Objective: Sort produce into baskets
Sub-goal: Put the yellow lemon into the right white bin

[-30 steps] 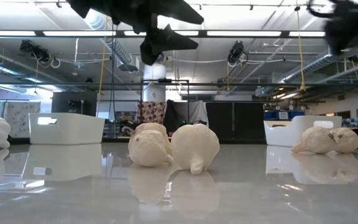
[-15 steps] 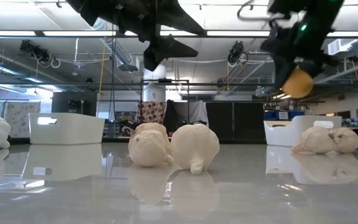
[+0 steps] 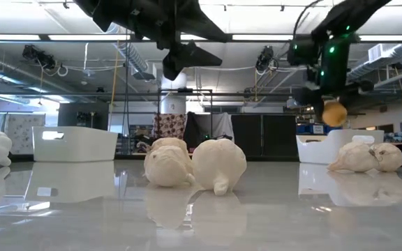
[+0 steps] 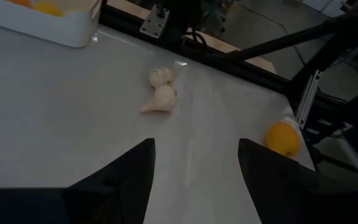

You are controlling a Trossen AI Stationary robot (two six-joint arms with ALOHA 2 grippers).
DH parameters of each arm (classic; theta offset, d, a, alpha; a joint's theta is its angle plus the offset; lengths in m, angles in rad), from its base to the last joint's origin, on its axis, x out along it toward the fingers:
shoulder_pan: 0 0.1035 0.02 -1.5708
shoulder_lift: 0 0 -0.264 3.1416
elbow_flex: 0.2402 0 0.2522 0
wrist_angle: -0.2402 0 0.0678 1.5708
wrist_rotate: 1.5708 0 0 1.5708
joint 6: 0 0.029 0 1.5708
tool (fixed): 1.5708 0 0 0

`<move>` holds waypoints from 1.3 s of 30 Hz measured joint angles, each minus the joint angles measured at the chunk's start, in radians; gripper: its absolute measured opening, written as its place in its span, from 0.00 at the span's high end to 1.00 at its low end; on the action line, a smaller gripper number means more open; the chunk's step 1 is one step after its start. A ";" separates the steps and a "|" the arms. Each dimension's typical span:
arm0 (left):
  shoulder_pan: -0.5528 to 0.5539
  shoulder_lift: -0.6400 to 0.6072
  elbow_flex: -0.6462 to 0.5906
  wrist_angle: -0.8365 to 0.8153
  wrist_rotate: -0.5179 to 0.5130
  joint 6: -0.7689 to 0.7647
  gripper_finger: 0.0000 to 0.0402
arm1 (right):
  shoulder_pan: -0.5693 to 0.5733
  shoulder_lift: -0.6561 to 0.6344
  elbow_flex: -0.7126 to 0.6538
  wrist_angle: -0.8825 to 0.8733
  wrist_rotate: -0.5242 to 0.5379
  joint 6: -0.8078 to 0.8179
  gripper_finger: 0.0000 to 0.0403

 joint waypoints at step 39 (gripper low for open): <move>0.003 0.000 0.000 -0.091 -0.066 -0.041 0.41 | 0.667 -0.073 0.000 0.118 -0.551 -0.049 0.18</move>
